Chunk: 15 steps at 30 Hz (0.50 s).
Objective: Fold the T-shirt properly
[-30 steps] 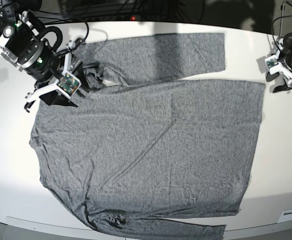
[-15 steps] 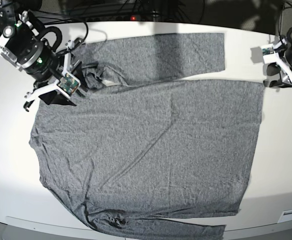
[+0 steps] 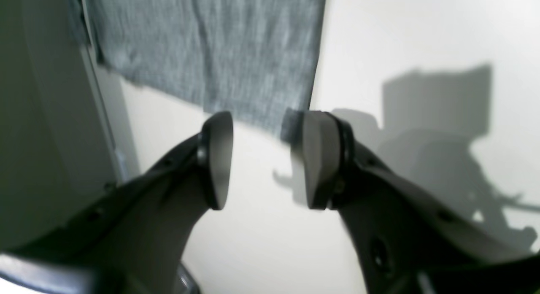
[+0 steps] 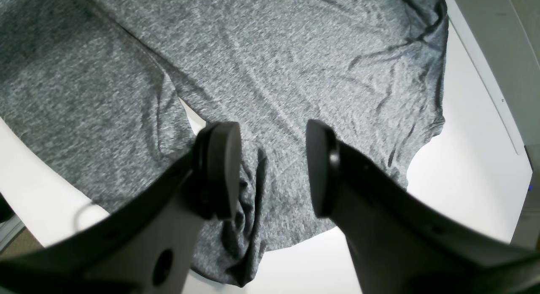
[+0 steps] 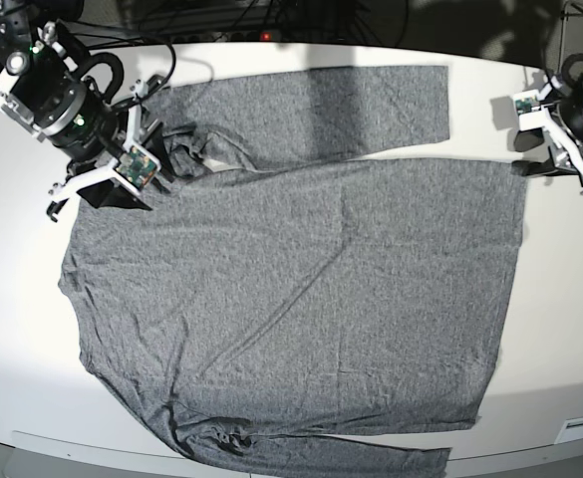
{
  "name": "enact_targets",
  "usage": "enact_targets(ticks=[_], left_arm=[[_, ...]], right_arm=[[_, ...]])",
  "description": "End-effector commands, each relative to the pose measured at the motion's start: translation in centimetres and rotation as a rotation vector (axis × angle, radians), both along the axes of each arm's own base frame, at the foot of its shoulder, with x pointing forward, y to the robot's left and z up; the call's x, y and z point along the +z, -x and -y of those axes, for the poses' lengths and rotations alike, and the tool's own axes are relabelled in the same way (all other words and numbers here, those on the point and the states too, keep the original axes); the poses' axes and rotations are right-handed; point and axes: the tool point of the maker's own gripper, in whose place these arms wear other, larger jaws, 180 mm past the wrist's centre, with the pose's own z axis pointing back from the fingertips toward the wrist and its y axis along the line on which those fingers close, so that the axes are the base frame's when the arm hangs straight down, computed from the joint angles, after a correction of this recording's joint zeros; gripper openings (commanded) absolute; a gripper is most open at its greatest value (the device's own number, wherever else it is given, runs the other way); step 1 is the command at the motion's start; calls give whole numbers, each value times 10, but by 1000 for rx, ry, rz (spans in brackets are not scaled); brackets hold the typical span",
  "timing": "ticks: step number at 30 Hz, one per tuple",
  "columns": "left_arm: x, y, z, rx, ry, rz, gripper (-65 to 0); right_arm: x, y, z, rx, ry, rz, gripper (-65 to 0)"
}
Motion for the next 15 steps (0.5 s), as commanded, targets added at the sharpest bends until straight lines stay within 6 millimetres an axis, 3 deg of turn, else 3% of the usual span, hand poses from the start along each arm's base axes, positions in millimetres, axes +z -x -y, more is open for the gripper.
enact_targets(ticks=[1, 7, 11, 15], left_arm=[[12, -11, -1, -12, -1, 43, -392], [12, -25, -11, 23, 4, 48, -392], [-12, -23, -24, 54, -9, -21, -392], [-32, -15, -11, 7, -21, -75, -392]], right_arm=[[10, -3, -2, 12, -9, 35, -390], [10, -3, -2, 10, -7, 33, -390], [10, -3, -2, 10, -6, 32, -390], [10, -3, -2, 10, -7, 32, -390]])
